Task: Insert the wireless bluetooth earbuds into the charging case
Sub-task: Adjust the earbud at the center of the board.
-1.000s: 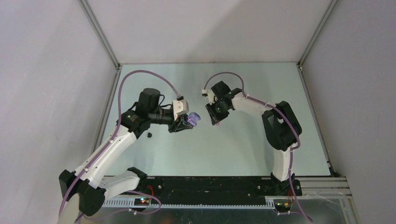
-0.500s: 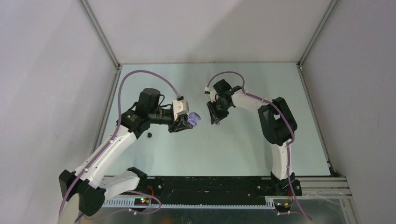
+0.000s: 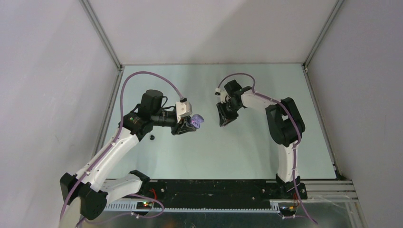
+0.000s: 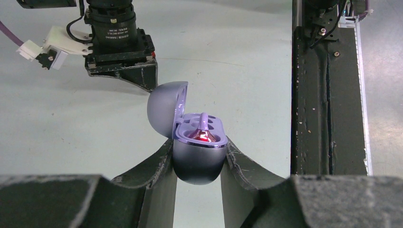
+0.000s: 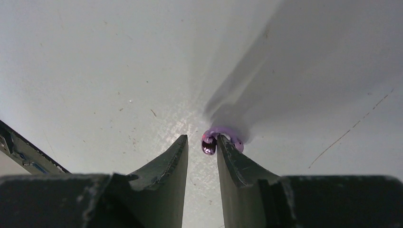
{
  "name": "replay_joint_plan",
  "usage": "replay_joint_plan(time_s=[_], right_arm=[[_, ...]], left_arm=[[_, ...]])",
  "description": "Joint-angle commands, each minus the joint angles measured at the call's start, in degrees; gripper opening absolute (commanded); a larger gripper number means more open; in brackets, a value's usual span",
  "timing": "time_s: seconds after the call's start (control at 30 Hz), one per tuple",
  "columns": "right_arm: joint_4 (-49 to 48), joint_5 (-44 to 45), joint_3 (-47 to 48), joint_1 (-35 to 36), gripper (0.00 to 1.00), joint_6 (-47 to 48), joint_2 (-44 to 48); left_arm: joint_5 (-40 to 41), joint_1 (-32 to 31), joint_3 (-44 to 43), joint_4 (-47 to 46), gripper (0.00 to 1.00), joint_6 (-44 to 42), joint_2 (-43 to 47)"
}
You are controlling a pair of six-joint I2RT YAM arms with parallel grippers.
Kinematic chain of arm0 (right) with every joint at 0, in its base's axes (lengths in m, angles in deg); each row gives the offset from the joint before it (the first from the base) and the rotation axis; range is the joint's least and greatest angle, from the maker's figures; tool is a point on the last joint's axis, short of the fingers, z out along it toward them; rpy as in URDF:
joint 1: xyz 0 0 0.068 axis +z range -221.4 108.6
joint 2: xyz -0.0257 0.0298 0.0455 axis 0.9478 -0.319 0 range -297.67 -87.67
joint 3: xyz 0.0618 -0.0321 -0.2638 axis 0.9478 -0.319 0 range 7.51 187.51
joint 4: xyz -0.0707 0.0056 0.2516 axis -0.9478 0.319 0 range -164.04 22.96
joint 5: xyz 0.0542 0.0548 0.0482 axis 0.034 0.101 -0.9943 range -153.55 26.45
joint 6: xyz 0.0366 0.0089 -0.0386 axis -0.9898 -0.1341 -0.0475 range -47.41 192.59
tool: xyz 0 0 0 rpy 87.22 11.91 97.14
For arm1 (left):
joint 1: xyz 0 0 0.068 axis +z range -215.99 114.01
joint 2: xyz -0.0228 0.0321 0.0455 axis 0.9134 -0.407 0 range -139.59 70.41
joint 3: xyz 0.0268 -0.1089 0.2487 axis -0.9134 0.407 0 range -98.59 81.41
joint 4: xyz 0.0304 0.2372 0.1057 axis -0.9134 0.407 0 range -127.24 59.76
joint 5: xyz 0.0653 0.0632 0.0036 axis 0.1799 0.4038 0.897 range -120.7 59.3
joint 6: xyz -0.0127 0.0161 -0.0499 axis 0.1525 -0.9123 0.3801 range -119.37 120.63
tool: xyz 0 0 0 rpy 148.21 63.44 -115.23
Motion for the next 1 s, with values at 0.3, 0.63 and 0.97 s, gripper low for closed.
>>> replay_joint_plan(time_s=[0.3,0.63,0.97], right_arm=[[0.78,0.39,-2.0,-0.48,0.31,1.18,3.11],[-1.54,0.38,-4.07,1.4,0.1,13.7,8.69],[0.55,-30.03,-9.53,-2.48,0.13,31.97,17.72]], left_arm=[[0.16,-0.33,0.17,-1.64,0.0,-0.97,1.17],[0.14,-0.33,0.16,-1.72,0.0,-0.95,1.09],[0.34,-0.33,0.23,-1.62,0.0,-0.98,1.56]])
